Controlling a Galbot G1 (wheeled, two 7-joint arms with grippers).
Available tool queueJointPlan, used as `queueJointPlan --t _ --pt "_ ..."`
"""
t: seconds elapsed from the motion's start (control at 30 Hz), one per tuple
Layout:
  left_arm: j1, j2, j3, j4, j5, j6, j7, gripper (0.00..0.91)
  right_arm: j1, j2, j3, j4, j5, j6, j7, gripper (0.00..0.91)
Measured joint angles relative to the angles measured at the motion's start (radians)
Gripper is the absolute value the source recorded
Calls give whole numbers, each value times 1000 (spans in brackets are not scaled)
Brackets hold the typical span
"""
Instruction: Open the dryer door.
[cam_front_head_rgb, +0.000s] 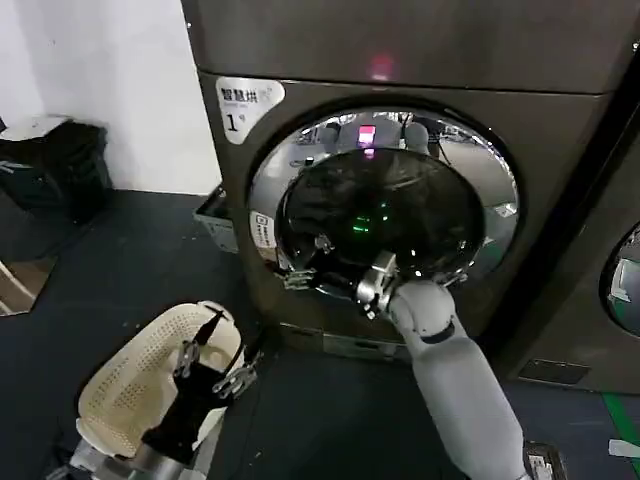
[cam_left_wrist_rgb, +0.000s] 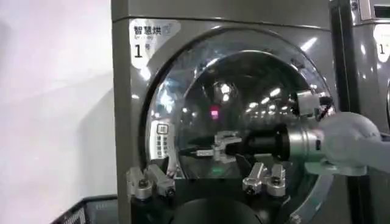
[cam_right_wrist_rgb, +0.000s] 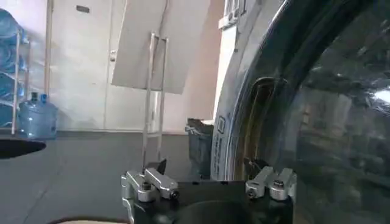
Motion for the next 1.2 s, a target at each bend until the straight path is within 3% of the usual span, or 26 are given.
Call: queueJointPlan --t 0.67,1.2 --pt "4 -1 0 0 11 2 7 907 44 39 -39 -55 -22 -9 -4 907" --pt "11 24 -63 16 -25 11 23 907 39 26 -19 -35 -14 -28 -165 907"
